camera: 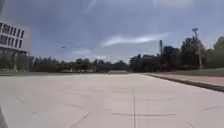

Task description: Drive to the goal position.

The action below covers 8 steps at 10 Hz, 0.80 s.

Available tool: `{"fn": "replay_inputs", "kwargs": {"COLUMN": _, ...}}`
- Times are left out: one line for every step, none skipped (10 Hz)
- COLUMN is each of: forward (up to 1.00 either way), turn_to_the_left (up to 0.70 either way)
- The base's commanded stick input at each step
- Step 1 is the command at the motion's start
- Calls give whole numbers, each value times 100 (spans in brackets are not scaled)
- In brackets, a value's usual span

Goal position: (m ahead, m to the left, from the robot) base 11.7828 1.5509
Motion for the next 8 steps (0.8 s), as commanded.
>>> {"fn": "replay_inputs", "kwargs": {"forward": 100, "turn_to_the_left": 0}}
{"fn": "replay_inputs", "kwargs": {"forward": 100, "turn_to_the_left": 0}}
{"fn": "replay_inputs", "kwargs": {"forward": 100, "turn_to_the_left": 0}}
{"fn": "replay_inputs", "kwargs": {"forward": 100, "turn_to_the_left": 0}}
{"fn": "replay_inputs", "kwargs": {"forward": 100, "turn_to_the_left": 0}}
{"fn": "replay_inputs", "kwargs": {"forward": 100, "turn_to_the_left": 0}}
{"fn": "replay_inputs", "kwargs": {"forward": 100, "turn_to_the_left": 0}}
{"fn": "replay_inputs", "kwargs": {"forward": 100, "turn_to_the_left": 0}}
